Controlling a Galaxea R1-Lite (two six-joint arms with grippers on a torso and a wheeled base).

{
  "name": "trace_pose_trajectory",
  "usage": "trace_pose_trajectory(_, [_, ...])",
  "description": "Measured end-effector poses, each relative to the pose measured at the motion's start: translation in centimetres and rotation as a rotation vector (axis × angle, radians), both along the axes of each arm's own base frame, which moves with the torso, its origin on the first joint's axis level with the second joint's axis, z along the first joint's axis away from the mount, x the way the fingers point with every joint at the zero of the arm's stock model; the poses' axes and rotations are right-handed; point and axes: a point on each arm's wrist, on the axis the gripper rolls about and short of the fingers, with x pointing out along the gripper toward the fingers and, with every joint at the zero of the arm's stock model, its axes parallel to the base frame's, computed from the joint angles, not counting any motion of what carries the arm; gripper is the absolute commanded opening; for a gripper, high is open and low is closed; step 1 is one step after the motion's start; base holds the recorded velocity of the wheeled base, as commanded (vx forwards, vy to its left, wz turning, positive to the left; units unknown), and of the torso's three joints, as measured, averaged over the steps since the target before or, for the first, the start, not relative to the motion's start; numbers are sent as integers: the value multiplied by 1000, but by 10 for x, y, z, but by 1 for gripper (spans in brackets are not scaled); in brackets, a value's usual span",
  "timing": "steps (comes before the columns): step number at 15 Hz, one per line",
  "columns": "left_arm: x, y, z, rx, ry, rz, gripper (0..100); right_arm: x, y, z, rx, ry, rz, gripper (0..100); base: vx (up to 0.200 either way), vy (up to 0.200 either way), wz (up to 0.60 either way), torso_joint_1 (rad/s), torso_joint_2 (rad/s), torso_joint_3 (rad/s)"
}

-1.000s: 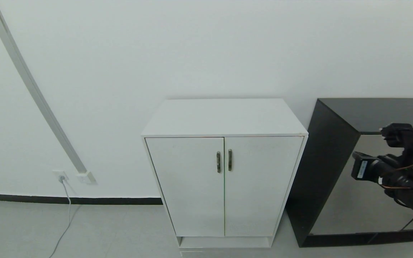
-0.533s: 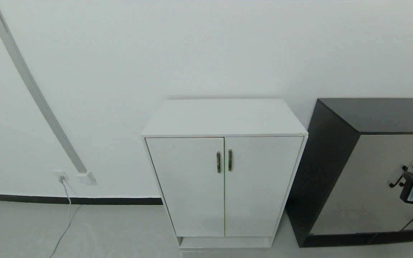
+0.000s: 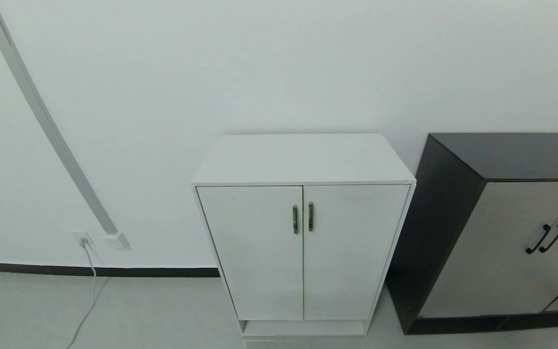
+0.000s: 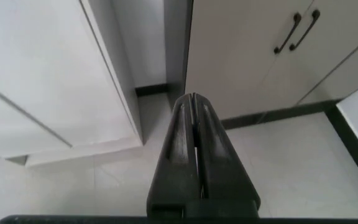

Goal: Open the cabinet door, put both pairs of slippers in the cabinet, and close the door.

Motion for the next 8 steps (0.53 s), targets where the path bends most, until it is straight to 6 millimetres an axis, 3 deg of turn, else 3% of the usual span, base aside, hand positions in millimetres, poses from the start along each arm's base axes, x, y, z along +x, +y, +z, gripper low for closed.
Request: trace_pose_trajectory(8, [0, 0, 0, 0, 0, 0, 0, -51, 3, -10, 38, 56, 130, 0, 0, 0, 0, 0, 0, 0])
